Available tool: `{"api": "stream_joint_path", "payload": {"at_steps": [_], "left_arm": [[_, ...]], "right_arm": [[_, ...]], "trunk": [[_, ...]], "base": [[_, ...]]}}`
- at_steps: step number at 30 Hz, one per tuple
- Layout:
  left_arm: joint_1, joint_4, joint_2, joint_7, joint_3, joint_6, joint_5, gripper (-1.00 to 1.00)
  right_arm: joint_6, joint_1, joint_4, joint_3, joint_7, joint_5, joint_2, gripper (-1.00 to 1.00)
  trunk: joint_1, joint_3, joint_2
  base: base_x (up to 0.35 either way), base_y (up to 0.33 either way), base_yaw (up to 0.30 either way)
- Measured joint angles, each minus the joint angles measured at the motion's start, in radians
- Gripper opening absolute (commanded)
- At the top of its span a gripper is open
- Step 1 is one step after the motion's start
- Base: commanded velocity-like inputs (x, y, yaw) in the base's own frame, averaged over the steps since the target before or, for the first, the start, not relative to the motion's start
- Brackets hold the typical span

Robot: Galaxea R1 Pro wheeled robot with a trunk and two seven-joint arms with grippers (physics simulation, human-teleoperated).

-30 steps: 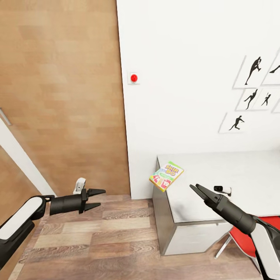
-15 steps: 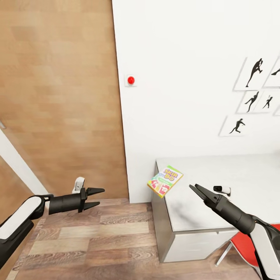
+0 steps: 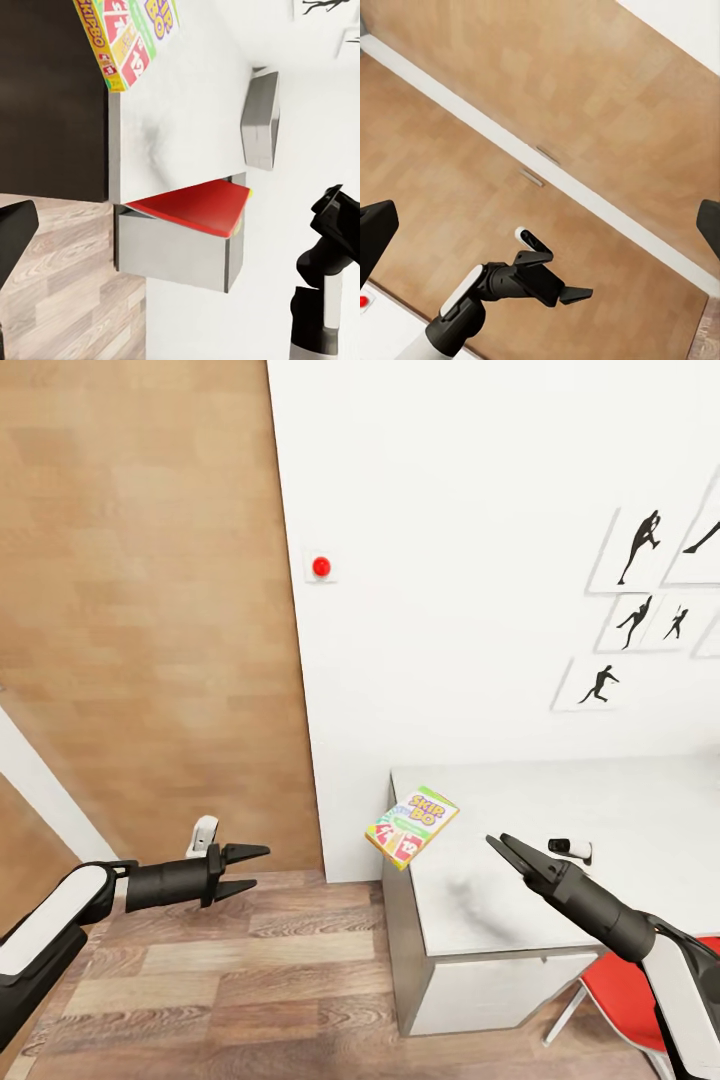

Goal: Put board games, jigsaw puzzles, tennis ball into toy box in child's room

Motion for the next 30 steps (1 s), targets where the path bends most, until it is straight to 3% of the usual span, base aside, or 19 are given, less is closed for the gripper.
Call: {"api": "stream_joint_path", "payload": {"at_steps": [5,16,30], "left_arm": [[0.000,0.000,-0.001,0.002,-0.001,-0.001,-0.001,1.00],[0.000,0.000,-0.015,0.003,-0.001,-0.001,-0.037,1.00],[0.000,-0.001,-0.030,0.002,0.000,-0.001,-0.044,1.00]], "right_arm": [[0.000,0.000,0.000,0.001,0.000,0.000,0.000,1.00],[-0.001,-0.001,0.000,-0.001,-0.002,0.000,0.000,1.00],[-0.001,0.000,-0.001,-0.003,0.000,0.000,-0.001,1.00]], "trunk": [[0.000,0.000,0.000],[0.000,0.003,0.000],[0.000,0.006,0.000]], "base": [[0.118,-0.086,0.000],[0.079,-0.071,0.000],[0.112,-0.065,0.000]]}}
